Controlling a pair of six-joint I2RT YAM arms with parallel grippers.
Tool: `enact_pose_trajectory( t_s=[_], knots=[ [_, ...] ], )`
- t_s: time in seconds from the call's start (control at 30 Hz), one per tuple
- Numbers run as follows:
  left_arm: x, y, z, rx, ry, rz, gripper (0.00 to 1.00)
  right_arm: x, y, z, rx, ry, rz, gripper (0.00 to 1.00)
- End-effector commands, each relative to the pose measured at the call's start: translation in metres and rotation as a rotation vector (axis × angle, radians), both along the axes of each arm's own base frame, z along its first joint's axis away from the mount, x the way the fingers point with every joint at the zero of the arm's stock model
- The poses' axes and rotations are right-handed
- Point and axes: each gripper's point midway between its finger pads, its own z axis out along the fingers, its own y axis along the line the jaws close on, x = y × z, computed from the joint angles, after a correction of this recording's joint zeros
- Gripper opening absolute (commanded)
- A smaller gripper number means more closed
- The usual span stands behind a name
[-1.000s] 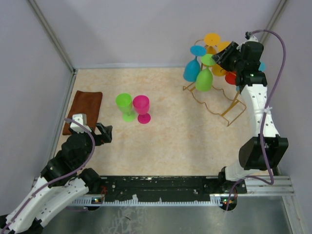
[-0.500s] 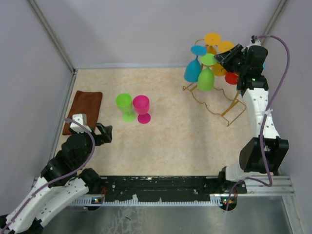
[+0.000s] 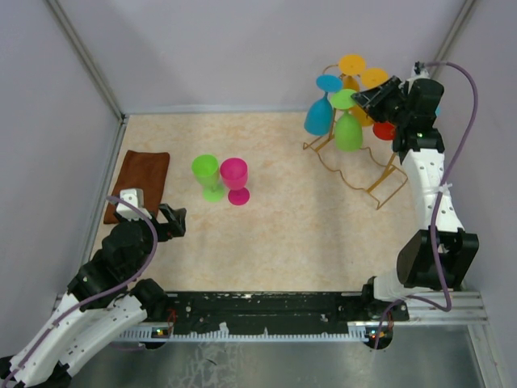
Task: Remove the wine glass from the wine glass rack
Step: Pick up the wine glass from the wine rack.
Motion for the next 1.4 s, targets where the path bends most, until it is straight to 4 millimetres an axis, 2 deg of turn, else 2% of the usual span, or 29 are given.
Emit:
enact_pose_trajectory(
  t_s=[0.0,0.13,0.27,0.47,0.63,0.97,1.2,1.37],
  knots=[
    [0.001,0.000,-0.003,0.001,0.006,0.003,0.99,-0.009,0.003,0.015,0.011,-0.039,0.027,0.17],
    [0.000,0.000,-0.003,0.002,0.007,0.003,0.99,-0.010,0.003,0.014,0.021,-0.035,0.028,0.09],
    [0.001,0.000,-0.003,0.001,0.006,0.004,0.99,-0.011,0.005,0.026,0.057,-0.060,0.022,0.00],
    [0.000,0.000,-0.003,0.002,0.007,0.004,0.99,-0.017,0.008,0.053,0.145,-0.121,0.021,0.00],
    [0.000,0.000,-0.003,0.002,0.007,0.006,0.99,-0.024,0.013,0.066,0.183,-0.153,0.046,0.00],
    [0.000,0.000,-0.003,0.001,0.007,0.004,0.99,-0.042,0.019,0.071,0.194,-0.169,0.077,0.00],
    [0.000,0.000,-0.003,0.001,0.007,0.004,0.99,-0.046,0.026,0.066,0.186,-0.159,0.124,0.00],
    [0.000,0.000,-0.003,0.000,0.007,0.004,0.99,-0.042,0.022,0.058,0.165,-0.141,0.103,0.00]
  ],
)
